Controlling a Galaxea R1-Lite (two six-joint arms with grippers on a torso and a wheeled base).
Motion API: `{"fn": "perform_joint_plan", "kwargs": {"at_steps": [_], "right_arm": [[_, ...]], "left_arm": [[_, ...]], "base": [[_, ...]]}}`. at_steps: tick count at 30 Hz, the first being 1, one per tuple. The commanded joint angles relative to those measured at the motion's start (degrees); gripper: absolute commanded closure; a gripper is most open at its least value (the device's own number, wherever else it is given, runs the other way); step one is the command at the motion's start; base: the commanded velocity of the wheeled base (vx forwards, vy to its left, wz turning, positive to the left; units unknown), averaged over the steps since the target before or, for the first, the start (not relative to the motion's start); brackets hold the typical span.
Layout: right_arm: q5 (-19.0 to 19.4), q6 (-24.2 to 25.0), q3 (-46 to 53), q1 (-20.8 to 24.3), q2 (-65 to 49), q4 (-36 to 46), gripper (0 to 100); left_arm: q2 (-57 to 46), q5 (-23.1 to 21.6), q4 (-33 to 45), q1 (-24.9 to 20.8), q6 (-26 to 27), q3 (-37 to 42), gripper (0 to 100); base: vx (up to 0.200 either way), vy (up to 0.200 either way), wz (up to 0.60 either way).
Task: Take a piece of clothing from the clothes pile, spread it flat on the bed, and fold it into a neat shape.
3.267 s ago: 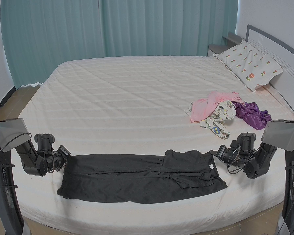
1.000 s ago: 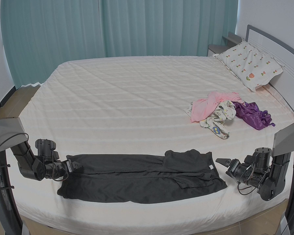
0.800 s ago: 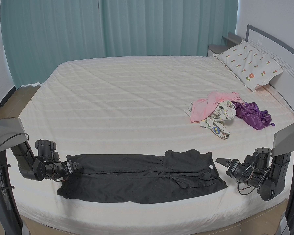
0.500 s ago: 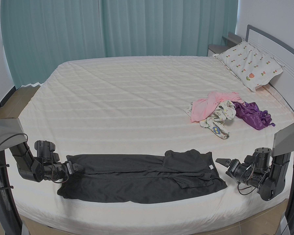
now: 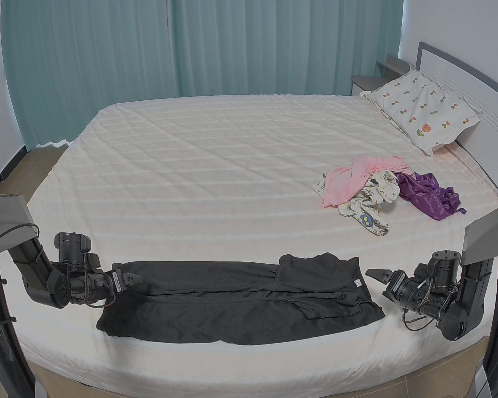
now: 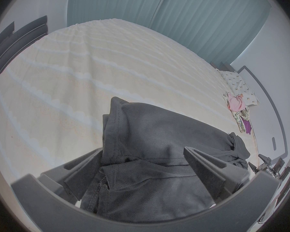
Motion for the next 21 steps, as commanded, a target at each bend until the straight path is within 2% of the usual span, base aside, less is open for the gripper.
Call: {"fn": "perform_joint_plan", "kwargs": {"at_steps": [1, 21], "right_arm": [[0.04, 0.0, 0.08, 0.04, 0.04, -0.58, 0], [0.12, 0.35, -0.1, 0.04, 0.13, -0.58, 0]], "left_arm": [[-0.61, 0.05, -0.04, -0.11, 0.01, 0.09, 0], [7.92, -1.09, -0.04, 0.33, -0.6, -6.15, 0]], "base": [[0.0, 0.0, 0.0], [0.0, 0.0, 0.0]]}}
